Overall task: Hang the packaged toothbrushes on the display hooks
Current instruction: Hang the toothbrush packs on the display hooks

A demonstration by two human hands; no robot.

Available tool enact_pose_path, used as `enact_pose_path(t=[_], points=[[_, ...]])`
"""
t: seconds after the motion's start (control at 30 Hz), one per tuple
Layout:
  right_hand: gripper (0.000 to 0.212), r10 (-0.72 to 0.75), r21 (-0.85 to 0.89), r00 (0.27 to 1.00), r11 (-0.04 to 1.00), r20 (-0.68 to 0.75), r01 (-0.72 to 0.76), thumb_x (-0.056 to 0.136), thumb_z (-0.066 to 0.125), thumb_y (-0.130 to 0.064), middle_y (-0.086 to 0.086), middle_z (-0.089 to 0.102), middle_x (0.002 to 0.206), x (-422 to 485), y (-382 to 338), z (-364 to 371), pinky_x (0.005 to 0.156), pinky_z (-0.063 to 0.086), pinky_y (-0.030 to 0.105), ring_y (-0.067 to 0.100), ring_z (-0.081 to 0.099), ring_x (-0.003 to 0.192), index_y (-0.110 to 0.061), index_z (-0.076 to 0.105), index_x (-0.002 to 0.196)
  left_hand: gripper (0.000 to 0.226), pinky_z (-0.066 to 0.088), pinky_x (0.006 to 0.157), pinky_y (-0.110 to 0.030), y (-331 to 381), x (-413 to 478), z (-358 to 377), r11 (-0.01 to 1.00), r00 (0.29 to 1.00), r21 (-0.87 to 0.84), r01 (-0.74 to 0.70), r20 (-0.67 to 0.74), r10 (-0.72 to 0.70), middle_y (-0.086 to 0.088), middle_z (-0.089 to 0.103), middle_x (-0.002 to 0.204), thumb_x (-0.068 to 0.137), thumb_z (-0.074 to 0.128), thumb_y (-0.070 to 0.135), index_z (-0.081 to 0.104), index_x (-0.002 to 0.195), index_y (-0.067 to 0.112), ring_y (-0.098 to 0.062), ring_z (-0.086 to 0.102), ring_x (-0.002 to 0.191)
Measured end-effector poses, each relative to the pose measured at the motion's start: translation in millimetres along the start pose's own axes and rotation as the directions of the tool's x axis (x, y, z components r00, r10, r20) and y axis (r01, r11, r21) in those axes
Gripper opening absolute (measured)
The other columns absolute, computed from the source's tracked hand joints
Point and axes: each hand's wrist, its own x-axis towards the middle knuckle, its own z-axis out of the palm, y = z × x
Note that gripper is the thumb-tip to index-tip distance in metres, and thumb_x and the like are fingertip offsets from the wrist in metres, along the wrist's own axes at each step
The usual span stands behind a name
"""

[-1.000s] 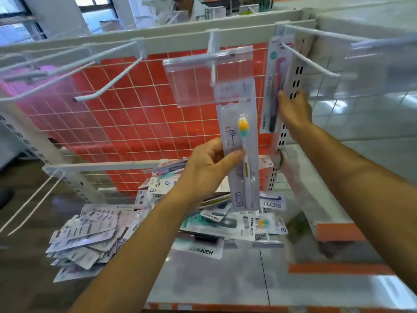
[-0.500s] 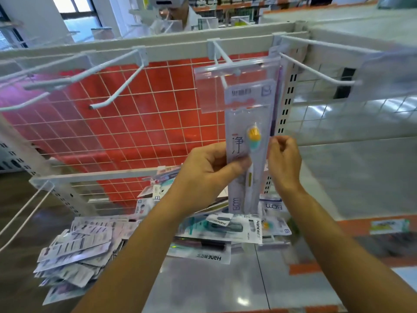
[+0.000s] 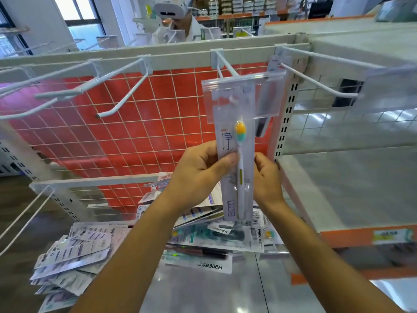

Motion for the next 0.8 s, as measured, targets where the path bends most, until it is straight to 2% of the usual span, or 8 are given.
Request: enact_pose_path(t=[0.1, 0.2, 0.33, 0.47, 0.57, 0.6, 0.7, 0.8], points=[[0.024, -0.009, 0.015, 1.0, 1.0, 0.015, 0.009, 0.098, 0.053, -0.018, -0.013, 0.063, 0.067, -2.4, -3.4, -0.2, 0.069, 0.056, 0.039, 0.01, 0.06, 0.068, -0.024, 0.061, 0.076, 0.016, 0.057, 0.086, -0.044, -1.4, 2.3, -2.9, 1.0, 1.0, 0.006, 0.021, 0.0, -0.021, -0.006, 0.075, 0.101, 0.094, 0.057, 0.016, 0.07, 0.102, 0.019, -0.025, 0.071, 0.095], [0.022, 0.011, 0.022, 0.999, 1.0, 0.032, -0.012, 0.099, 0.052, -0.018, -0.011, 0.063, 0.07, -3.3, -2.3, -0.2, 0.064, 0.052, 0.027, 0.002, 0.059, 0.064, -0.016, 0.063, 0.079, 0.014, 0.058, 0.084, -0.041, -3.8, 6.6, -3.3, 0.998, 0.998, 0.004, 0.063, -0.017, -0.063, -0.004, 0.075, 0.097, 0.095, 0.056, 0.014, 0.069, 0.1, 0.018, -0.026, 0.071, 0.092], [0.023, 0.032, -0.011, 0.998, 0.999, 0.048, -0.032, 0.098, 0.051, -0.016, -0.005, 0.064, 0.073, -2.0, 6.5, -1.9, 0.061, 0.049, 0.02, 0.0, 0.058, 0.063, -0.014, 0.062, 0.078, 0.019, 0.059, 0.084, -0.035, -12.2, 16.8, -6.0, 0.992, 0.992, 0.009, 0.125, -0.006, -0.125, -0.001, 0.075, 0.097, 0.097, 0.052, 0.011, 0.069, 0.102, 0.017, -0.021, 0.072, 0.094], [0.021, 0.07, -0.067, 0.996, 0.996, 0.06, -0.066, 0.097, 0.05, -0.014, -0.003, 0.064, 0.077, -1.2, 15.8, -6.7, 0.062, 0.045, 0.015, 0.002, 0.058, 0.067, -0.016, 0.061, 0.079, 0.02, 0.058, 0.087, -0.037, -19.2, 32.1, -9.6, 0.983, 0.983, 0.003, 0.185, 0.0, -0.185, -0.005, 0.074, 0.102, 0.098, 0.051, 0.013, 0.068, 0.108, 0.014, -0.022, 0.071, 0.097], [0.017, 0.053, -0.205, 0.996, 0.978, 0.068, -0.038, 0.097, 0.05, -0.015, -0.008, 0.062, 0.079, 0.6, 22.9, -9.6, 0.063, 0.04, 0.008, 0.006, 0.056, 0.073, -0.014, 0.064, 0.087, 0.019, 0.054, 0.094, -0.046, -24.8, 49.7, -14.7, 0.971, 0.972, 0.05, 0.236, -0.011, -0.235, -0.007, 0.074, 0.104, 0.097, 0.053, 0.022, 0.07, 0.105, 0.016, -0.025, 0.07, 0.101], [0.017, 0.038, -0.275, 0.996, 0.961, 0.083, -0.014, 0.097, 0.05, -0.014, -0.009, 0.062, 0.083, 1.5, 26.1, -9.8, 0.068, 0.042, 0.009, 0.007, 0.058, 0.078, -0.013, 0.066, 0.093, 0.018, 0.052, 0.097, -0.047, -25.7, 55.8, -16.4, 0.963, 0.966, 0.077, 0.258, -0.025, -0.257, -0.002, 0.075, 0.101, 0.097, 0.054, 0.025, 0.071, 0.101, 0.021, -0.023, 0.069, 0.101], [0.023, 0.011, -0.477, 0.987, 0.876, 0.163, 0.069, 0.094, 0.054, -0.016, 0.002, 0.068, 0.109, 5.3, 37.0, -7.4, 0.091, 0.048, 0.033, 0.018, 0.06, 0.103, -0.01, 0.067, 0.112, 0.016, 0.049, 0.1, -0.042, -28.8, 75.0, -19.2, 0.947, 0.954, 0.118, 0.298, -0.076, -0.291, 0.013, 0.072, 0.09, 0.098, 0.054, 0.028, 0.067, 0.089, 0.031, -0.012, 0.066, 0.096], [0.031, -0.008, -0.587, 0.966, 0.793, 0.259, 0.164, 0.093, 0.055, -0.022, 0.004, 0.066, 0.12, 5.5, 40.9, -4.0, 0.097, 0.042, 0.034, 0.023, 0.056, 0.114, -0.012, 0.065, 0.121, 0.024, 0.048, 0.1, -0.044, -33.1, 93.8, -23.8, 0.946, 0.958, 0.162, 0.279, -0.106, -0.265, 0.01, 0.066, 0.093, 0.1, 0.05, 0.013, 0.062, 0.087, 0.029, -0.017, 0.062, 0.1]])
